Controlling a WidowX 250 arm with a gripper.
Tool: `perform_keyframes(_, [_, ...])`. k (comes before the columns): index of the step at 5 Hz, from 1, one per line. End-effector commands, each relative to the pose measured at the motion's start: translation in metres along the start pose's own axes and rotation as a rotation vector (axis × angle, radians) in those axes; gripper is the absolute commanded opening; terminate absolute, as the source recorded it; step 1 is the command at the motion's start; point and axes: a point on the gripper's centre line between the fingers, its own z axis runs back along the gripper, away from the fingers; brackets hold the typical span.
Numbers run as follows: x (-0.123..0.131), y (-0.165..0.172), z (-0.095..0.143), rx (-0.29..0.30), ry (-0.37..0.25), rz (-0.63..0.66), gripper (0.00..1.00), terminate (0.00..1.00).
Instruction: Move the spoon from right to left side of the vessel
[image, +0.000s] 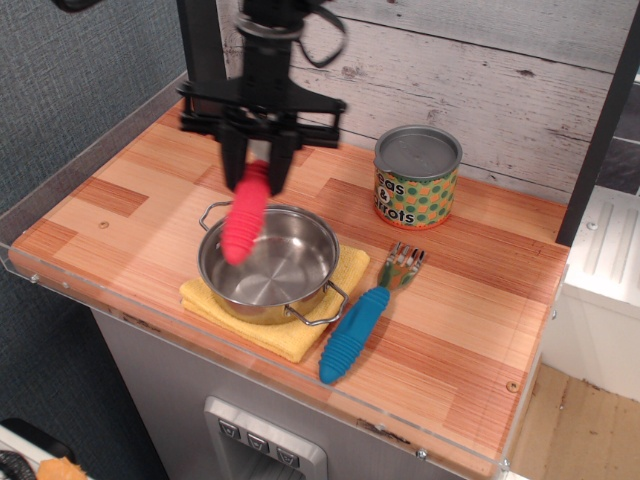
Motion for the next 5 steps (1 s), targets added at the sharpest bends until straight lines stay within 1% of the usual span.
perform_keyframes(1, [0.029, 0.038, 0.001, 0.011, -0.043, -0.037, 0.00, 0.00])
perform_keyframes(2, [0.042, 0.054, -0.007, 0.050, -0.029, -0.076, 0.00, 0.00])
perform_keyframes(3, [0.053, 0.063, -0.018, 0.067, -0.026, -0.130, 0.00, 0.00])
perform_keyframes(4, [0.065, 0.067, -0.033, 0.073, -0.025, -0.204, 0.00, 0.00])
perform_keyframes(5, [0.070, 0.070, -0.050, 0.025, 0.011, -0.268, 0.00, 0.00])
